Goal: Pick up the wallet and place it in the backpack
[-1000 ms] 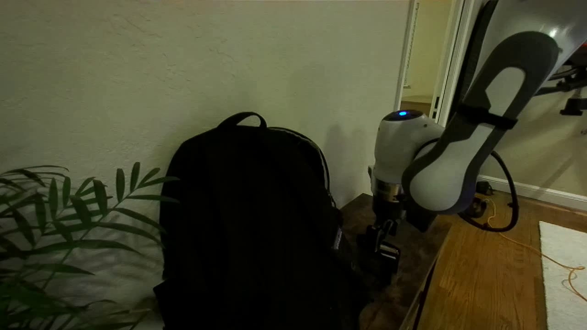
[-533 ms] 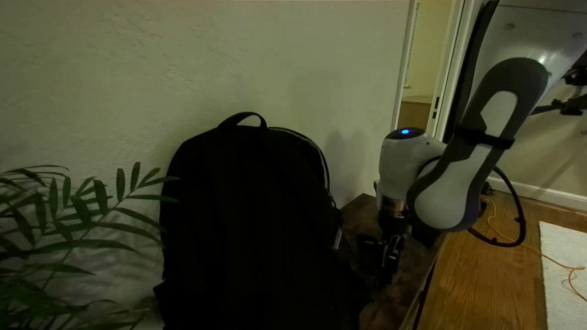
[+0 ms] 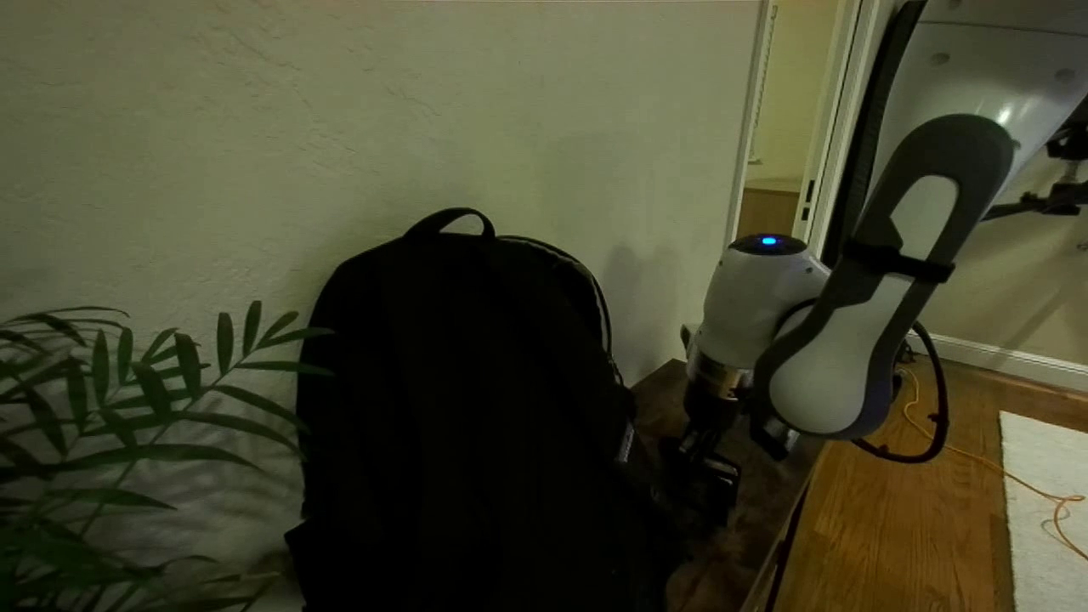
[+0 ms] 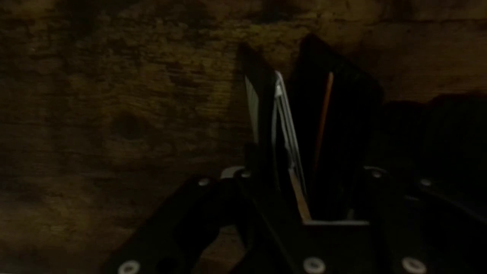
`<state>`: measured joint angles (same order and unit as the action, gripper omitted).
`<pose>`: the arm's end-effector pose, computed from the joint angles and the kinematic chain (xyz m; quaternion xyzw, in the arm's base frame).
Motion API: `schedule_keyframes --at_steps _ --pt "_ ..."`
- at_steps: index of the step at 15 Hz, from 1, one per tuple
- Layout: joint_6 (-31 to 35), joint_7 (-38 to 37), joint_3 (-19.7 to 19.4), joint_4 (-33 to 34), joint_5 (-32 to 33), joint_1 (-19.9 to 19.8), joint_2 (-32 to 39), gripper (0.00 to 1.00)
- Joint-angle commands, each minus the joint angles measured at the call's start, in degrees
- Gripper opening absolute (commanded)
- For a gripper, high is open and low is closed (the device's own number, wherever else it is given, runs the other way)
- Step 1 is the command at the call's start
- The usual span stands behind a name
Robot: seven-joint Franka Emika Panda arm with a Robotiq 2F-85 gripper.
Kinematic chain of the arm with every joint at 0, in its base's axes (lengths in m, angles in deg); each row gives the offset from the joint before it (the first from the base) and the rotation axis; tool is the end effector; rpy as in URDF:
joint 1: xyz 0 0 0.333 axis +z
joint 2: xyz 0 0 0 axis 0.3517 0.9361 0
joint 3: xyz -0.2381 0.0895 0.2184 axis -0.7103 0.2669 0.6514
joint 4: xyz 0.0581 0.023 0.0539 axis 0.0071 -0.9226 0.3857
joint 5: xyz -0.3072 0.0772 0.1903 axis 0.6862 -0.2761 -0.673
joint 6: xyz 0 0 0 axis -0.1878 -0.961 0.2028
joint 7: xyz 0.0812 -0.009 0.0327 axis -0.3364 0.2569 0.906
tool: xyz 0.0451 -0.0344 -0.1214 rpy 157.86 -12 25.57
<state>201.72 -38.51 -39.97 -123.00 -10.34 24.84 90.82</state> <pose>0.5606 -0.0469 0.0886 0.9930 -0.0313 0.0988 0.0572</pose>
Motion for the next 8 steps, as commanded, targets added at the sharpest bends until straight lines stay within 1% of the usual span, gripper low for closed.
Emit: schedule_keyframes --at_steps 1,3,5,8 --pt "2.44 2.29 0.32 -2.22 -0.85 -1.12 -1.36 0.20" --pt "2.07 1.99 -0.37 -2.23 -0.99 -0.77 -1.39 0.07" --pt "1.58 1.77 -0.90 -2.11 -1.07 -0.64 -1.34 0.05" --pt "-1.07 1.96 -0.65 -2.12 -1.12 -1.12 -1.92 0.07"
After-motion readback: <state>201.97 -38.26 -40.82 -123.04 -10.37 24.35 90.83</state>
